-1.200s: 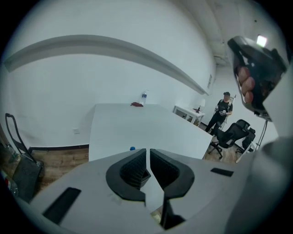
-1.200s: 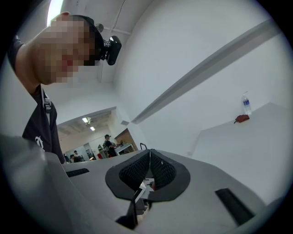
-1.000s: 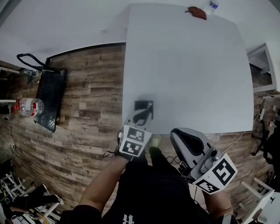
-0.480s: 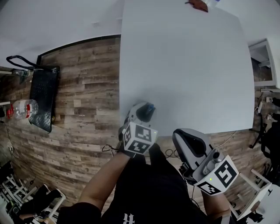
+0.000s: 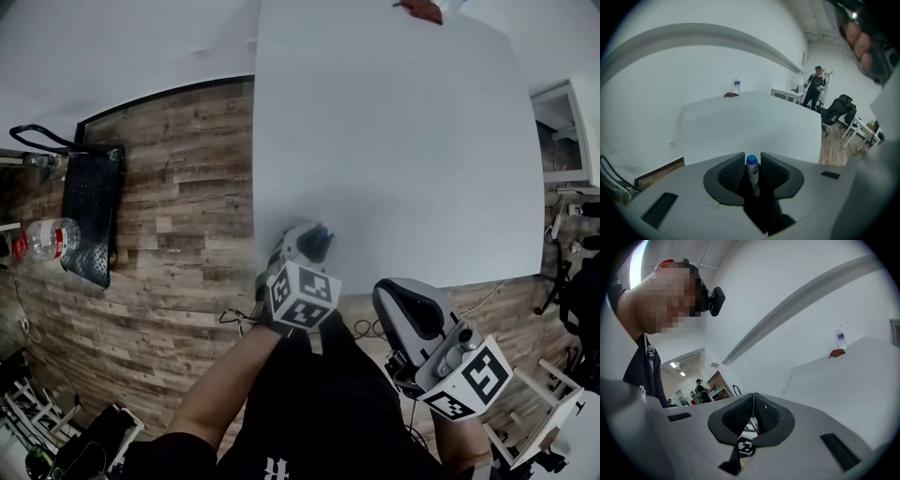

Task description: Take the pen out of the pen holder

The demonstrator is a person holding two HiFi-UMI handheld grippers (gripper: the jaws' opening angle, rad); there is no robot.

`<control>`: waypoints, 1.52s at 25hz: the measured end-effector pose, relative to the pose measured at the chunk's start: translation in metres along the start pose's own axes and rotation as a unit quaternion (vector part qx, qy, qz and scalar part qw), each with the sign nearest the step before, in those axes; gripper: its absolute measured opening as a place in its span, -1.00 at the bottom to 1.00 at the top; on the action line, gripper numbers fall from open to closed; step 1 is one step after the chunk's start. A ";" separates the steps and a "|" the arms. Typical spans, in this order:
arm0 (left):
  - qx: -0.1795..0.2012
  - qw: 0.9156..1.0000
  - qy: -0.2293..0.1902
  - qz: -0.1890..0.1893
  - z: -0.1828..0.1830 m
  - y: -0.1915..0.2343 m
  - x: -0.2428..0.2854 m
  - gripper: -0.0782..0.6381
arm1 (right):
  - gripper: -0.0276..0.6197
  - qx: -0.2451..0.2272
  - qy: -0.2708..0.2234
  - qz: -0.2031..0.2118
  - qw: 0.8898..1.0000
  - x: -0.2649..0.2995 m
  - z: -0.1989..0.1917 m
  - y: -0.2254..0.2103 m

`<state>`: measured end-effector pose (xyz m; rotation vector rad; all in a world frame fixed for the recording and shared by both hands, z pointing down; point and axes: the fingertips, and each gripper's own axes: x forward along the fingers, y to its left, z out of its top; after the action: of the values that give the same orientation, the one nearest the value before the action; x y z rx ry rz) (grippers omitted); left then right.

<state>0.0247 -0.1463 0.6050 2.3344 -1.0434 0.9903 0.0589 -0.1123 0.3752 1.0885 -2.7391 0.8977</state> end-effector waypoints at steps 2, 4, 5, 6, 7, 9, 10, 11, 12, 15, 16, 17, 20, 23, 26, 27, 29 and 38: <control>0.001 1.000 0.002 0.003 -0.001 0.000 0.002 -0.50 | -0.88 0.000 -0.001 -0.002 1.000 -0.002 0.001 -0.001; 0.002 1.000 0.001 0.009 -0.002 0.000 0.002 -0.58 | -0.88 -0.001 -0.003 -0.004 1.000 -0.004 0.001 -0.002; 0.002 1.000 0.000 0.010 -0.003 0.000 0.002 -0.59 | -0.88 -0.001 -0.004 -0.005 1.000 -0.005 0.002 -0.002; 0.003 1.000 -0.001 0.011 -0.003 0.000 0.002 -0.59 | -0.88 -0.001 -0.005 -0.005 1.000 -0.007 0.002 -0.002; 0.005 1.000 -0.001 0.012 -0.003 0.000 0.002 -0.60 | -0.88 -0.001 -0.005 -0.006 1.000 -0.007 0.002 -0.002; 0.010 1.000 -0.001 0.014 -0.003 0.000 0.002 -0.60 | -0.88 -0.002 -0.006 -0.006 1.000 -0.008 0.003 -0.002; 0.013 1.000 -0.002 0.016 -0.003 0.001 0.001 -0.60 | -0.88 -0.002 -0.007 -0.005 1.000 -0.008 0.003 -0.002; 0.014 1.000 -0.004 0.017 -0.002 0.002 0.001 -0.60 | -0.88 -0.003 -0.007 -0.004 1.000 -0.007 0.004 -0.002; 0.015 1.000 -0.006 0.018 0.000 0.003 -0.001 -0.60 | -0.88 -0.003 -0.008 -0.003 1.000 -0.007 0.004 -0.002; 0.018 0.999 -0.014 0.021 0.006 0.005 -0.008 -0.60 | -0.88 -0.004 -0.011 0.000 1.000 -0.008 0.005 -0.002; 0.018 0.999 -0.018 0.022 0.009 0.006 -0.012 -0.60 | -0.88 -0.004 -0.011 0.002 1.000 -0.008 0.005 -0.001; 0.017 0.999 -0.022 0.023 0.012 0.006 -0.017 -0.60 | -0.88 -0.004 -0.010 0.003 1.000 -0.008 0.004 -0.001; 0.011 0.999 -0.037 0.026 0.022 0.010 -0.029 -0.60 | -0.88 -0.011 -0.012 0.009 1.000 -0.007 0.005 -0.001; 0.003 0.998 -0.054 0.025 0.034 0.010 -0.046 -0.60 | -0.88 -0.020 -0.012 0.014 1.000 -0.006 0.007 0.000; -0.003 0.997 -0.074 0.024 0.045 0.007 -0.065 -0.60 | -0.88 -0.030 -0.009 0.017 0.999 -0.007 0.007 0.001; -0.002 0.997 -0.079 0.024 0.049 0.006 -0.071 -0.60 | -0.88 -0.033 -0.009 0.019 0.999 -0.007 0.007 0.002; 0.004 0.996 -0.089 0.025 0.056 0.005 -0.084 -0.60 | -0.88 -0.039 -0.011 0.023 0.999 -0.006 0.010 0.005; 0.026 0.990 -0.136 0.034 0.091 -0.005 -0.140 -0.60 | -0.88 -0.070 -0.025 0.044 0.996 -0.012 0.028 0.021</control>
<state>0.0020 -0.1297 0.4402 2.5441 -1.2191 0.7423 0.0585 -0.1076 0.3387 0.9872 -2.8593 0.6855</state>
